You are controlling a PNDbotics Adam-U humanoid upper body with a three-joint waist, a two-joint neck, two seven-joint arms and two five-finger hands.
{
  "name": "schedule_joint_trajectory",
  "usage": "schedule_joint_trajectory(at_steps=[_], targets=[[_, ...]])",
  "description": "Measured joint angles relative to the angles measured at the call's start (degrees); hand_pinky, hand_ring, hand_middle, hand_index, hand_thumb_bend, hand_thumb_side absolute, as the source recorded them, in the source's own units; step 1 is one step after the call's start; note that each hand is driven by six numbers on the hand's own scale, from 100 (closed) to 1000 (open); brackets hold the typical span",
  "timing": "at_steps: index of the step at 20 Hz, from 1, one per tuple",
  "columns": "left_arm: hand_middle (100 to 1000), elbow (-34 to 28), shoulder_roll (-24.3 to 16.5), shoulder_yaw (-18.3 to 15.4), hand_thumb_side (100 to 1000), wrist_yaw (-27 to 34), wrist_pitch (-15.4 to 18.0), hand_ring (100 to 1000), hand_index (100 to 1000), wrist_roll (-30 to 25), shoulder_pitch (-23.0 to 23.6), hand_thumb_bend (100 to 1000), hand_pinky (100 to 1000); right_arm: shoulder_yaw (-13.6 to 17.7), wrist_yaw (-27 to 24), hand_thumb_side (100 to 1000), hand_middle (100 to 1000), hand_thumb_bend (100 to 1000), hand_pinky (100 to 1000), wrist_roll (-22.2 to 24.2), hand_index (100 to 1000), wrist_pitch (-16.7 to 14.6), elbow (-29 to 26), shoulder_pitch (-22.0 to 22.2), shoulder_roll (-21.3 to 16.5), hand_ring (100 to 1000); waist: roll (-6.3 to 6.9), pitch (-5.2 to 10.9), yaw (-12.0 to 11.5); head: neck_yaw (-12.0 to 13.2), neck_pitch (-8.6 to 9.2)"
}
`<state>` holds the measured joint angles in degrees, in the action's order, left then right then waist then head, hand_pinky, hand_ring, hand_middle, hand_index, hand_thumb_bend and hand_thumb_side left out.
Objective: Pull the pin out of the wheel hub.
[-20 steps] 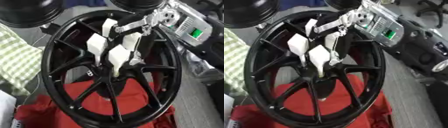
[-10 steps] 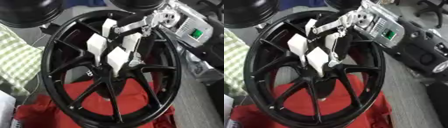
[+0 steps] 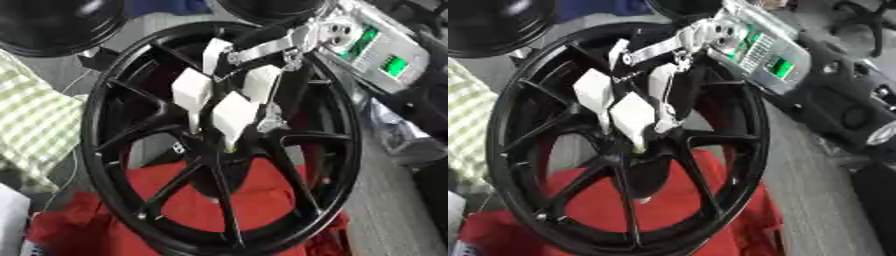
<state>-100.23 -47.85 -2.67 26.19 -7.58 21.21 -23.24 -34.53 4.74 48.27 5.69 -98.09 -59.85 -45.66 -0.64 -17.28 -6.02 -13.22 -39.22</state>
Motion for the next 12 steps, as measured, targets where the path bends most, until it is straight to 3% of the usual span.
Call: schedule_joint_trajectory(at_steps=[5, 12], targets=[[760, 0.00, 0.00, -0.01, 618, 0.00, 0.02, 738, 803, 0.02, 0.01, 764, 809, 1.77, -1.02, 109, 403, 414, 748, 0.12, 524, 0.88, -0.97, -1.16, -0.23, 597, -0.01, 0.01, 0.02, 0.01, 0.00], [760, 0.01, -0.01, -0.03, 619, 0.00, 0.06, 738, 803, 0.09, 0.10, 763, 810, 7.98, -4.84, 113, 400, 413, 752, -2.02, 525, 2.56, -2.52, -1.56, -2.52, 593, -0.19, 0.03, 0.36, 0.29, 0.00]])
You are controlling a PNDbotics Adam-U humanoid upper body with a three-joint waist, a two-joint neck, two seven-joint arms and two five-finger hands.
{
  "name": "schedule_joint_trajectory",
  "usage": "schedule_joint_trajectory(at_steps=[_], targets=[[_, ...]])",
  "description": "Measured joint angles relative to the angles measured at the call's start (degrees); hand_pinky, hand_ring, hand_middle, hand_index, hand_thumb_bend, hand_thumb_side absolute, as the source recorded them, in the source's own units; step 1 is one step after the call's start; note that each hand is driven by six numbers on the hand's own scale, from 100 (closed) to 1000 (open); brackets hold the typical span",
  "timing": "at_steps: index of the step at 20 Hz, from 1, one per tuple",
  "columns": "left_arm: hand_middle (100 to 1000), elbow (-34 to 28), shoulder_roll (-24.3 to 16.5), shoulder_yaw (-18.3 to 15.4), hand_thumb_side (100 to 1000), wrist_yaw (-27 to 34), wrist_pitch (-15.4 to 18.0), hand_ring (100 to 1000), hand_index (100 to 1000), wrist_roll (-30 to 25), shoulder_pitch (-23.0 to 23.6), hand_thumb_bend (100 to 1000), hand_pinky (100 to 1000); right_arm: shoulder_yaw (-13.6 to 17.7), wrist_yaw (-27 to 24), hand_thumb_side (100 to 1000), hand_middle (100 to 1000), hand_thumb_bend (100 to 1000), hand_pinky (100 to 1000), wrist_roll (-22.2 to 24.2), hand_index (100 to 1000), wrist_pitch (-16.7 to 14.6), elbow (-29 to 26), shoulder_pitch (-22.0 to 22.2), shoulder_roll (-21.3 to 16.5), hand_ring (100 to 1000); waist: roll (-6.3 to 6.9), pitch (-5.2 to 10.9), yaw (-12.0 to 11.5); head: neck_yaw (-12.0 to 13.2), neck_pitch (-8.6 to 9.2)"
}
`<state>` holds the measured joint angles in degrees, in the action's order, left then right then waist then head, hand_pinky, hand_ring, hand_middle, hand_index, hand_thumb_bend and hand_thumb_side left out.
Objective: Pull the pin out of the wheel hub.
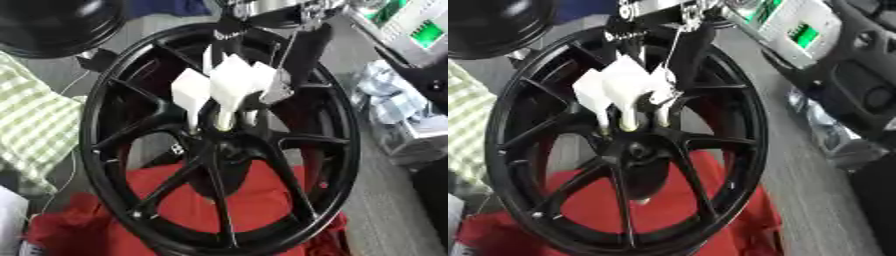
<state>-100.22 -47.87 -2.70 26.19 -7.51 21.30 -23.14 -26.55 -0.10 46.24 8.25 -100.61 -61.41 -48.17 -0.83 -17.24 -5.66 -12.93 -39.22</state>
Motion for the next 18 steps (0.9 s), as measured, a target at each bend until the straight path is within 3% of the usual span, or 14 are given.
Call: schedule_joint_trajectory(at_steps=[4, 9, 15, 18], targets=[[760, 0.00, -0.02, -0.30, 619, 0.00, 0.20, 738, 803, 0.23, 0.34, 763, 810, 5.13, -3.32, 120, 399, 410, 756, -3.62, 526, 0.66, -0.78, 1.64, -2.35, 590, 0.02, 0.02, 0.21, 0.29, -0.04], [759, 0.00, -0.04, -0.70, 619, 0.00, 0.43, 738, 803, 0.57, 0.96, 762, 810, 12.79, -7.63, 126, 400, 411, 759, -11.66, 529, 0.29, -0.89, 6.94, -6.54, 588, 0.18, 0.02, 0.57, 0.81, -0.05], [759, 0.00, -0.49, -1.32, 619, 0.00, 0.71, 737, 804, 1.27, 1.64, 761, 811, 24.83, -10.99, 113, 403, 410, 757, -25.05, 532, -1.75, 0.39, 21.64, -13.81, 585, 0.66, -0.02, 1.01, 1.75, -0.04], [759, 0.00, -0.52, -1.78, 620, 0.00, 0.95, 737, 804, 1.59, 2.15, 761, 811, 31.99, -11.17, 107, 405, 405, 756, -33.39, 535, -3.26, 3.07, 29.73, -14.88, 584, 0.85, -0.09, 1.27, 2.18, 0.00]])
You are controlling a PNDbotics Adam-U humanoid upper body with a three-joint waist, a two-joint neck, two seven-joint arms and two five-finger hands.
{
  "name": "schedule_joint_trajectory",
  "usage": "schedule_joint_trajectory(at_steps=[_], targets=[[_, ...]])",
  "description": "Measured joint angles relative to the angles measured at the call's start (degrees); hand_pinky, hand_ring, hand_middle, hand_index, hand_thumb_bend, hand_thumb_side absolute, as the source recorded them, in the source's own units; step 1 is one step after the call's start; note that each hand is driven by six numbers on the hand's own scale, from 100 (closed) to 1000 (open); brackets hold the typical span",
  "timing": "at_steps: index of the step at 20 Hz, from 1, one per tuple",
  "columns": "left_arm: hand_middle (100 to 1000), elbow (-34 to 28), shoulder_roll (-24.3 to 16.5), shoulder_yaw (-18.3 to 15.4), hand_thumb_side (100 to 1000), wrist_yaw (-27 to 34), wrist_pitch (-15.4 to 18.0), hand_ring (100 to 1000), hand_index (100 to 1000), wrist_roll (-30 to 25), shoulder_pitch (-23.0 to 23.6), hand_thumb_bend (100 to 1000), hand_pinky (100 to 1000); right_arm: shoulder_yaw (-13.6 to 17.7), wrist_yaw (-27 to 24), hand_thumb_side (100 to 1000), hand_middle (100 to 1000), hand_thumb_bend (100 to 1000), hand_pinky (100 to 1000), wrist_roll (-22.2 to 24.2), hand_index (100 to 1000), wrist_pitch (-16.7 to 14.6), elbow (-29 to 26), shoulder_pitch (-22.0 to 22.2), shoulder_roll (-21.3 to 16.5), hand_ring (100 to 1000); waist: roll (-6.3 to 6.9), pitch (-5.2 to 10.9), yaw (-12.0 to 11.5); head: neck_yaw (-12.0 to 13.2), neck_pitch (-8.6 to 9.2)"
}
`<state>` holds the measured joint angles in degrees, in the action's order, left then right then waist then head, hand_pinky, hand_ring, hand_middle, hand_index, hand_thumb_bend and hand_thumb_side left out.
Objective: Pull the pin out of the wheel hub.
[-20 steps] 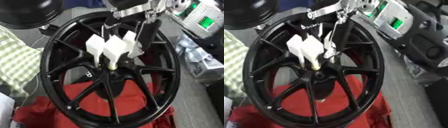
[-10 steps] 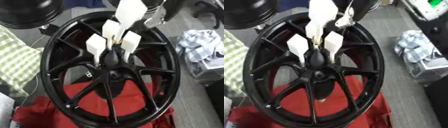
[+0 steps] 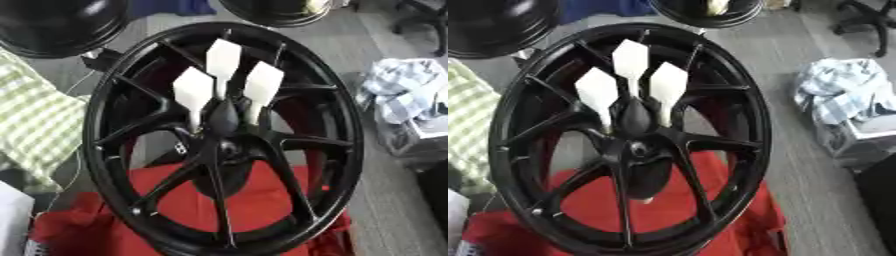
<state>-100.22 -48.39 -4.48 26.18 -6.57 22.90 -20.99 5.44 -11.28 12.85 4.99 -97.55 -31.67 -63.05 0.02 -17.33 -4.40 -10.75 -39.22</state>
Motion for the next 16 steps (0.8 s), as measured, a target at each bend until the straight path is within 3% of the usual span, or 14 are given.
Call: schedule_joint_trajectory(at_steps=[3, 7, 9, 12, 14, 16], targets=[[759, 0.00, -0.01, -0.49, 619, -0.02, 0.21, 737, 803, 0.50, 0.65, 761, 811, 6.29, 1.18, 104, 408, 406, 757, -7.98, 536, -0.86, 3.63, 7.64, 0.15, 583, 0.24, -0.31, 0.46, 0.52, 0.02], [758, 0.00, -0.01, -1.07, 619, -0.02, 0.46, 737, 804, 1.16, 1.51, 761, 812, 11.95, 6.69, 101, 449, 439, 766, -16.63, 576, 0.55, 9.91, 13.88, 1.47, 604, 0.49, -0.40, 0.85, 0.96, 0.03], [758, 0.00, -0.01, -1.38, 619, -0.02, 0.55, 736, 804, 1.46, 1.95, 760, 812, 13.81, 9.88, 142, 544, 497, 785, -20.15, 671, 2.19, 13.08, 15.94, 2.27, 672, 0.65, -0.40, 0.87, 1.23, 0.03], [758, 0.02, -0.01, -1.47, 620, -0.02, 0.70, 736, 804, 1.70, 2.04, 760, 812, 15.53, 12.99, 218, 828, 527, 845, -23.95, 837, 4.96, 17.20, 17.72, 3.43, 824, 0.75, -0.40, 0.94, 1.51, 0.03], [758, 0.05, -0.01, -1.50, 620, -0.03, 0.68, 736, 804, 1.76, 2.05, 760, 812, 16.19, 13.38, 247, 893, 533, 864, -26.00, 874, 6.66, 19.48, 18.43, 4.17, 880, 0.86, -0.40, 1.01, 1.60, 0.03], [758, 0.07, -0.01, -1.52, 625, -0.09, 0.66, 736, 804, 1.78, 2.06, 761, 813, 16.47, 13.39, 280, 897, 547, 864, -27.75, 883, 8.41, 21.34, 18.82, 4.68, 885, 0.94, -0.40, 1.10, 1.62, 0.04]])
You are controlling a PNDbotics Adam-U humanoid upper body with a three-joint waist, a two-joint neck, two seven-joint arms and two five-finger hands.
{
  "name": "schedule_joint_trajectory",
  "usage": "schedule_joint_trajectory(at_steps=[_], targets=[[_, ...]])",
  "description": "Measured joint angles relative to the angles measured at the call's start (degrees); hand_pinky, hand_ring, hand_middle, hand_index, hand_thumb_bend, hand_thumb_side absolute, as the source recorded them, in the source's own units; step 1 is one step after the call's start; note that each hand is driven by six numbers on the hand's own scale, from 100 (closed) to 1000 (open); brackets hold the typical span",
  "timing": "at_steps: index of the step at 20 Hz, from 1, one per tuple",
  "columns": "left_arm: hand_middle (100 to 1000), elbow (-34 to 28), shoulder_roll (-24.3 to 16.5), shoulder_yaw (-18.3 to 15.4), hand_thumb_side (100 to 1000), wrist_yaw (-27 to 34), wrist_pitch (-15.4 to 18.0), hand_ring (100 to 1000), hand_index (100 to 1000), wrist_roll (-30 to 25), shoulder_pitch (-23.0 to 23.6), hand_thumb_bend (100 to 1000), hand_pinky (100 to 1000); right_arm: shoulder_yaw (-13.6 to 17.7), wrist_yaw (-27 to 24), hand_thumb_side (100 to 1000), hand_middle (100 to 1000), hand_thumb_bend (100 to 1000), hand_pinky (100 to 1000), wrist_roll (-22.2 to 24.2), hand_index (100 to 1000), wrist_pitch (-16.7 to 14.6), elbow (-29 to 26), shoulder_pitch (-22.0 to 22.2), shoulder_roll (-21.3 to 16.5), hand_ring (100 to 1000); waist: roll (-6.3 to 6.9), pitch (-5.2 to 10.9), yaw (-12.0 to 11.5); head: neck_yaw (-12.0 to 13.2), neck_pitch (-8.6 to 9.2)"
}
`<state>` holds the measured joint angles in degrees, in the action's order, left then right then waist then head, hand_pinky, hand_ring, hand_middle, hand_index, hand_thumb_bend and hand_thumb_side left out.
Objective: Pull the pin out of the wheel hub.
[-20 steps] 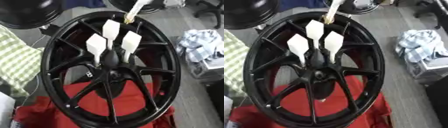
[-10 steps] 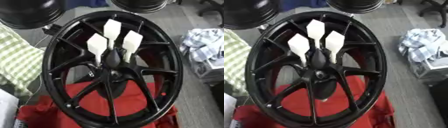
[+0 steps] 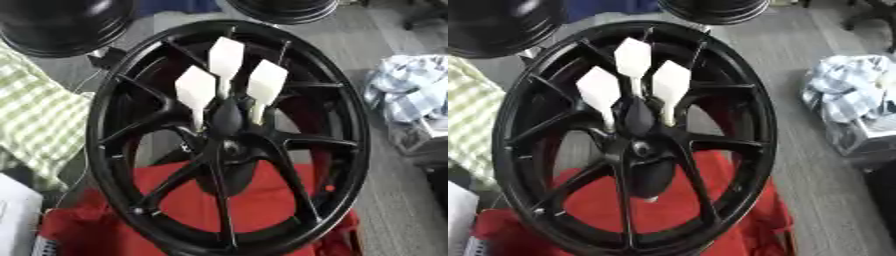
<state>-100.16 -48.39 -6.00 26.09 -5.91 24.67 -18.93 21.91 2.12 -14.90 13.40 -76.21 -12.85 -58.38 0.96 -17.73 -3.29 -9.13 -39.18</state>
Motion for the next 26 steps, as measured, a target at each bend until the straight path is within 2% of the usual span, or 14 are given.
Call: schedule_joint_trajectory(at_steps=[2, 5, 8, 9, 10, 11, 12, 13, 16, 20, 23, 26], targets=[[758, 0.06, 0.00, -0.01, 625, -0.03, 0.00, 736, 804, 0.00, 0.00, 760, 813, 0.09, -0.19, 309, 875, 569, 856, -1.71, 869, 1.41, 1.02, 0.03, 0.37, 867, 0.01, 0.00, 0.02, 0.00, 0.01], [758, 0.15, 0.00, -0.02, 625, -0.03, 0.01, 736, 804, 0.01, 0.00, 763, 813, 0.12, -1.62, 315, 826, 587, 845, -4.44, 842, 1.84, 0.85, -0.28, 0.69, 828, 0.12, 0.00, 0.00, 0.00, 0.01], [757, 0.16, 0.00, -0.02, 622, -0.03, 0.02, 736, 803, 0.02, -0.01, 760, 812, -0.32, -3.36, 320, 792, 598, 838, -7.09, 823, 0.89, -2.62, -1.16, 0.90, 801, 0.37, 0.00, -0.12, -0.03, 0.01], [757, 0.16, 0.00, -0.02, 622, -0.03, 0.03, 735, 803, 0.03, -0.01, 760, 812, -0.65, -4.00, 332, 765, 574, 833, -7.72, 810, 0.32, -4.59, -1.50, 1.05, 784, 0.39, 0.00, -0.19, -0.04, 0.01], [757, 0.15, 0.00, -0.02, 622, -0.03, 0.05, 735, 803, 0.05, -0.02, 760, 812, -1.13, -4.82, 381, 757, 682, 832, -8.18, 805, -0.36, -6.98, -1.93, 1.19, 779, 0.39, 0.00, -0.24, -0.04, 0.02], [756, 0.13, 0.00, -0.02, 621, -0.03, 0.08, 735, 803, 0.08, -0.03, 759, 812, -1.66, -5.64, 381, 740, 496, 829, -8.48, 794, -1.02, -9.54, -2.32, 1.22, 765, 0.39, 0.00, -0.27, -0.04, 0.04], [756, 0.10, 0.00, -0.02, 621, -0.03, 0.10, 735, 803, 0.10, -0.05, 759, 812, -2.25, -6.42, 387, 739, 488, 828, -8.55, 793, -1.64, -12.02, -2.65, 1.23, 765, 0.39, 0.00, -0.29, -0.07, 0.06], [756, 0.04, 0.00, -0.02, 621, -0.03, 0.11, 734, 803, 0.11, -0.13, 758, 812, -3.06, -7.34, 426, 729, 442, 826, -8.35, 789, -2.31, -14.94, -3.17, 1.23, 758, 0.40, 0.00, -0.32, -0.11, 0.09], [754, -0.17, 0.02, 0.04, 620, -0.02, 0.12, 732, 803, 0.10, -0.36, 758, 811, -6.11, -10.20, 457, 721, 397, 823, -6.90, 786, -3.42, -23.41, -5.49, 1.24, 751, 0.42, 0.01, -0.57, -0.39, 0.31], [754, -0.50, 0.08, 0.22, 620, -0.01, 0.10, 732, 803, -0.07, -1.07, 757, 811, -10.84, -13.08, 460, 701, 369, 817, -4.43, 773, -2.31, -31.86, -10.10, 2.03, 733, 0.42, 0.03, -1.06, -0.77, 0.51], [753, -0.83, 0.49, 0.54, 620, 0.00, 0.06, 731, 803, -0.15, -1.79, 755, 810, -14.48, -14.92, 427, 689, 399, 814, -2.81, 766, -0.12, -34.25, -13.82, 3.72, 729, 0.41, 0.05, -1.25, -0.99, 0.56], [754, -1.15, 1.06, 0.86, 621, -0.14, -0.08, 731, 803, -0.37, -1.90, 756, 811, -17.35, -15.72, 413, 685, 391, 817, -0.68, 767, 1.95, -34.42, -17.63, 7.34, 736, 0.46, 0.05, -1.38, -1.03, 0.67]])
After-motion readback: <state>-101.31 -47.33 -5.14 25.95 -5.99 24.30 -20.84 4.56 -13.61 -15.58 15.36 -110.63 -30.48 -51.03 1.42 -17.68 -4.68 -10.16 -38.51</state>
